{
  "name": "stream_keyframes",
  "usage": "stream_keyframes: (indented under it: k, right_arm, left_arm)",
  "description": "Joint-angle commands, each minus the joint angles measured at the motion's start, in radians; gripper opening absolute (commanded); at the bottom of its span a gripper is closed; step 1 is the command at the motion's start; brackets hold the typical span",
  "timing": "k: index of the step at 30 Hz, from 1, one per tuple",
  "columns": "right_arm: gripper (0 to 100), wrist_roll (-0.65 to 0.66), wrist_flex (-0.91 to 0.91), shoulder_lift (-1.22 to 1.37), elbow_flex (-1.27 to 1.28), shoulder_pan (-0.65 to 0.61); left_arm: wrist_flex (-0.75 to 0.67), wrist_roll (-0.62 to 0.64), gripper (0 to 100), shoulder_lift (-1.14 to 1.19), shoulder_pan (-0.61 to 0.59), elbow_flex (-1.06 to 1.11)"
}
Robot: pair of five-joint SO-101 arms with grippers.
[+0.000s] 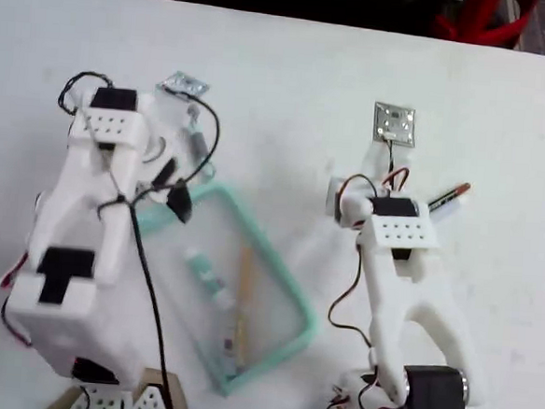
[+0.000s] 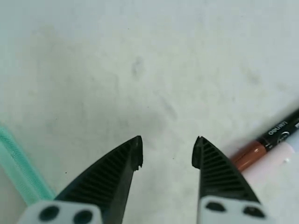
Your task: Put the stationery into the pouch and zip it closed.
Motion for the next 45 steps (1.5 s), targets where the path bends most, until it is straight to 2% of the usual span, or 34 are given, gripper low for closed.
stream_keyframes:
  k: [1, 3, 6, 10, 14, 19, 29, 32, 37, 41, 45]
  right_arm:
    - [17.3, 0.011, -0.016, -0.007, -0.008, -0.007]
    - [17.3, 0.011, -0.016, -0.007, -0.008, -0.007]
    - [17.3, 0.011, -0.016, -0.007, -0.008, -0.007]
    - [17.3, 0.011, -0.038, -0.007, -0.005, -0.007]
    - [17.3, 0.011, -0.038, -0.007, -0.005, -0.007]
    - [17.3, 0.011, -0.038, -0.007, -0.005, -0.008]
    - [17.3, 0.011, -0.038, -0.007, -0.005, -0.008]
    - [17.3, 0.011, -0.038, -0.007, -0.005, -0.008]
    - [17.3, 0.011, -0.038, -0.007, -0.005, -0.007]
    - [17.3, 0.011, -0.038, -0.007, -0.005, -0.007]
    - [17.3, 0.011, -0.038, -0.007, -0.005, -0.007]
  left_arm:
    - [0.138, -0.175, 31, 0.186, 0.002, -0.215]
    - [0.209, -0.196, 31, 0.306, -0.001, -0.364]
    - [0.226, -0.195, 31, 0.443, -0.012, -0.526]
    - [0.222, -0.252, 31, 0.493, 0.041, -0.493]
    - [0.229, -0.245, 31, 0.456, -0.031, -0.614]
    - [0.215, -0.351, 31, 0.435, -0.016, -0.459]
    - [0.221, -0.353, 30, 0.433, 0.056, -0.345]
    - [0.221, -0.353, 24, 0.432, 0.094, -0.318]
    - [0.222, -0.368, 3, 0.423, 0.153, -0.327]
    - [0.224, -0.365, 2, 0.4, 0.159, -0.336]
    - [0.224, -0.308, 2, 0.251, 0.151, -0.373]
